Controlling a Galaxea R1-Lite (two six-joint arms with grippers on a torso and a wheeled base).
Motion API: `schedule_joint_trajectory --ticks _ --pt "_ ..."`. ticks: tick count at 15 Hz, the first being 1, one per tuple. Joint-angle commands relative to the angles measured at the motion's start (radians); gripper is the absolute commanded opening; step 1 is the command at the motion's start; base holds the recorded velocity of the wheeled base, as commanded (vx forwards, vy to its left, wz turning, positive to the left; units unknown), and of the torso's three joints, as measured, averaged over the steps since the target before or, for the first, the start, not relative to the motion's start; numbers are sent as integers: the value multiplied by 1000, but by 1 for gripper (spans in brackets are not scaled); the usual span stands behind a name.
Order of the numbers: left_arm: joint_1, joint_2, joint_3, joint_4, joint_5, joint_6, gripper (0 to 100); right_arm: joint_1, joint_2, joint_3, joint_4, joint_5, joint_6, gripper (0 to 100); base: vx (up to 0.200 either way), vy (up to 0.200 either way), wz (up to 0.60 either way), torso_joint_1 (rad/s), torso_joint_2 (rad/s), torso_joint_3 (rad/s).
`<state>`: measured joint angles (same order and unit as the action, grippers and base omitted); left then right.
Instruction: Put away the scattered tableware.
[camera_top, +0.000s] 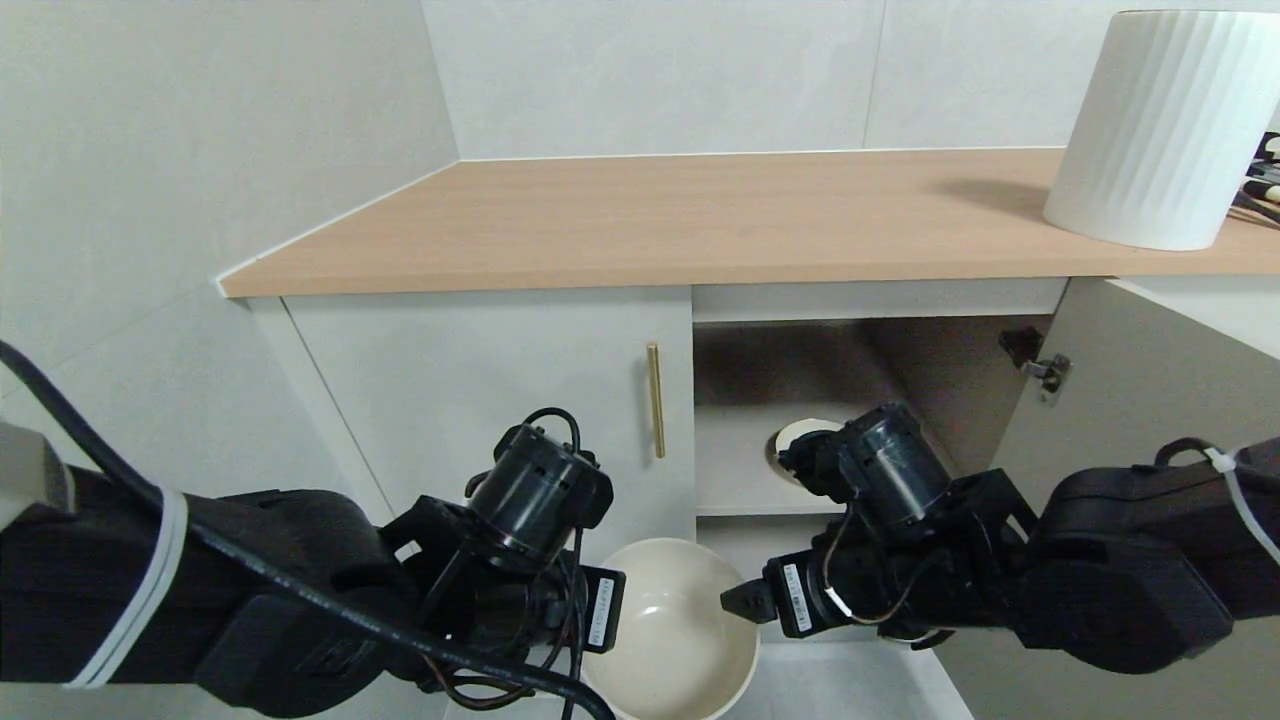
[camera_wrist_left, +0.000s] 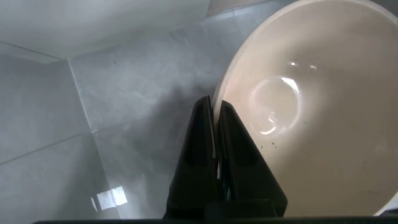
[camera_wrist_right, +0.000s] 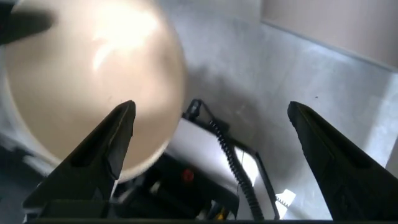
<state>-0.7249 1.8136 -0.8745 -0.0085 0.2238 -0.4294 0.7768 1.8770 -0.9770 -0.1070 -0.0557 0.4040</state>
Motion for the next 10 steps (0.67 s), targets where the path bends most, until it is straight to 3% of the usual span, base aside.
schedule_joint_trajectory --ticks 1,7,8,10 --pt "-7 -7 2 -1 0 0 0 1 45 -17 -5 -13 12 100 0 0 0 0 0 0" --pt "-16 -8 3 -1 2 0 0 7 65 -23 -14 -18 24 100 0 0 0 0 0 0" --pt "-16 -8 3 -1 2 0 0 7 67 -23 -17 -18 24 0 0 0 0 0 0 0" --pt "-16 -7 3 -1 2 0 0 10 67 -23 -17 -16 35 0 0 0 0 0 0 0"
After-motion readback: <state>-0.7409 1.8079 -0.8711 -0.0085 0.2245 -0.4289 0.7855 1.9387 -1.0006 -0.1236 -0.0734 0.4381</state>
